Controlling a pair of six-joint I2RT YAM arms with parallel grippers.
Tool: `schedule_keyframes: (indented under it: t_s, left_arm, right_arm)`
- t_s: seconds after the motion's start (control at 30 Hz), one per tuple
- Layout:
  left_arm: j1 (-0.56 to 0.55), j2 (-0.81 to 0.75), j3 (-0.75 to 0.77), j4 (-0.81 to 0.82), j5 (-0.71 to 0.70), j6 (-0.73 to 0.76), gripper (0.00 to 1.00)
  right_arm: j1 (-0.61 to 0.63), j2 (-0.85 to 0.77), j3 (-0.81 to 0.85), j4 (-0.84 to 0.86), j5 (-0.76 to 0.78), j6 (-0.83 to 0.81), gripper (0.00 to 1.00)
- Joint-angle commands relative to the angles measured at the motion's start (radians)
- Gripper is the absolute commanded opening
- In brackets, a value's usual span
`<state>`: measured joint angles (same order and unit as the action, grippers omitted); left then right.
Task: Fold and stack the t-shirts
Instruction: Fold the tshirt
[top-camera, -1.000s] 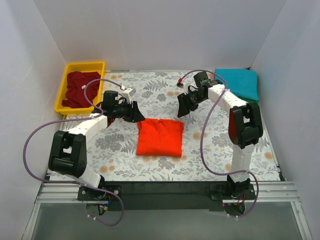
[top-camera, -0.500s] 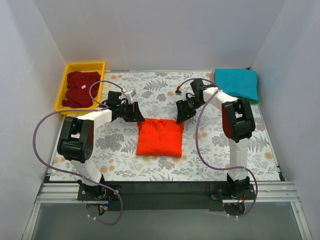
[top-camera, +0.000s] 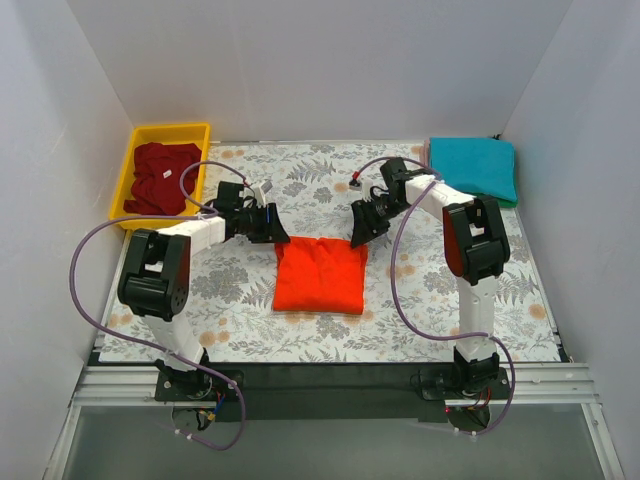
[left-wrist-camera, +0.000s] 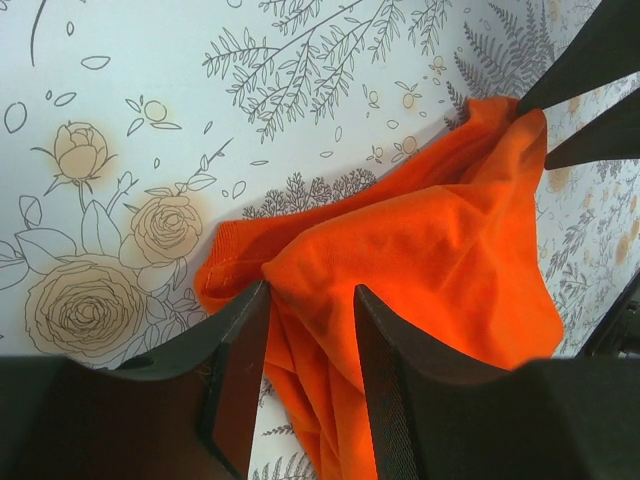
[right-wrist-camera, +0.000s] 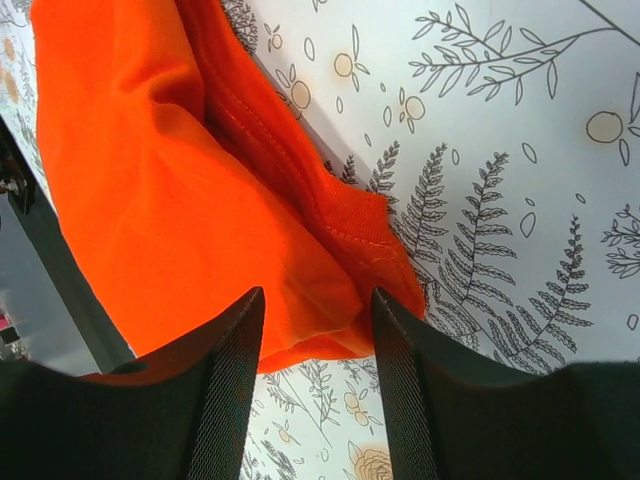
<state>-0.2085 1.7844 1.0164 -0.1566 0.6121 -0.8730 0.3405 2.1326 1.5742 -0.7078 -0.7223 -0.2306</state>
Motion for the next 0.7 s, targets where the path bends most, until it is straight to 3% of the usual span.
schedule_keyframes:
  t_s: [0.0, 0.37, 0.47, 0.5, 0.53, 0.6, 0.67]
  left_arm:
    - [0.003, 0.003, 0.040, 0.011, 0.002, -0.007, 0.38]
    - [0.003, 0.017, 0.047, 0.019, 0.000, -0.011, 0.31]
    - [0.003, 0.017, 0.045, 0.025, -0.002, -0.011, 0.23]
    - [0.003, 0.015, 0.045, 0.028, -0.002, -0.012, 0.16]
    - [0.003, 0.012, 0.045, 0.028, -0.005, -0.012, 0.11]
    - [0.003, -0.008, 0.039, 0.031, -0.020, -0.009, 0.00]
    - [0.004, -0.038, 0.025, 0.034, -0.044, 0.002, 0.00]
  right_arm:
    - [0.000, -0.068, -0.002, 0.008, -0.054, 0.011, 0.52]
    - [0.002, -0.077, -0.011, 0.010, -0.071, 0.013, 0.34]
    - [0.002, -0.085, -0.017, 0.007, -0.063, 0.010, 0.20]
    - [0.002, -0.086, -0.019, 0.007, -0.049, 0.010, 0.07]
    - [0.002, -0.097, -0.019, 0.004, -0.039, 0.010, 0.01]
    - [-0.001, -0.126, -0.022, 0.004, -0.002, 0.008, 0.01]
    - [-0.001, -0.148, -0.026, 0.004, 0.020, 0.008, 0.01]
